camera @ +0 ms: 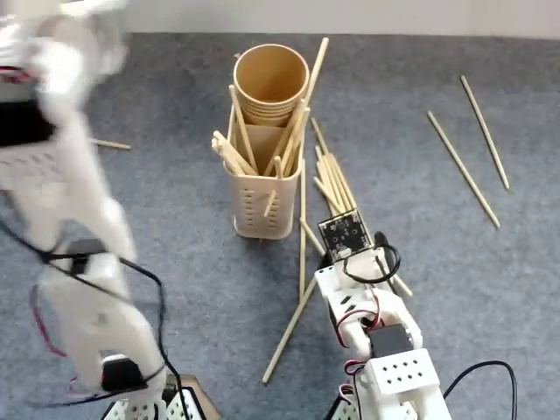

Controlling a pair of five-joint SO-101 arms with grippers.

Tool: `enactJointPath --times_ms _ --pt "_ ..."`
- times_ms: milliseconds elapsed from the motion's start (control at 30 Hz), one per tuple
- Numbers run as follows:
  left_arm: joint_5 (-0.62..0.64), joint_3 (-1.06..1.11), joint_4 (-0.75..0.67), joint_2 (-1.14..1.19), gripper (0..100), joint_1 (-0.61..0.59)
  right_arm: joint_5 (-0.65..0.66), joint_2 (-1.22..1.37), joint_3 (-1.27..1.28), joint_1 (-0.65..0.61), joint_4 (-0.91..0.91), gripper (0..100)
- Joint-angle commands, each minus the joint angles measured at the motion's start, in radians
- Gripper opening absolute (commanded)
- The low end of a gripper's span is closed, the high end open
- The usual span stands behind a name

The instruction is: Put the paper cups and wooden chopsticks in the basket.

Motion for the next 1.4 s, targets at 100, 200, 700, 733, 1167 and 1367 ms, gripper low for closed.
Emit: enactJointPath --times_ms 100,200,700,733,1167,1367 --pt "0.112 0.251 -0.057 0.295 21 -0.183 0.014 -0.015 -0.002 -0.001 -0.012 31.1" --pt "0.292 0.252 -0.15 0.438 21 -0.182 0.014 -0.015 -0.002 -0.001 -0.012 31.1" --pt "0.503 0.188 -0.368 0.753 21 -0.168 0.014 -0.013 -0.002 -0.001 -0.01 31.1" --pt "0.503 0.188 -0.376 0.771 21 -0.163 0.014 -0.013 -0.002 -0.001 -0.01 31.1" --pt "0.505 -0.077 -0.239 0.754 13 -0.157 0.014 -0.013 -0.002 -0.001 -0.01 31.1" --pt "0.605 -0.142 -0.245 0.753 25 -0.128 0.014 -0.013 -0.002 -0.001 -0.01 31.1"
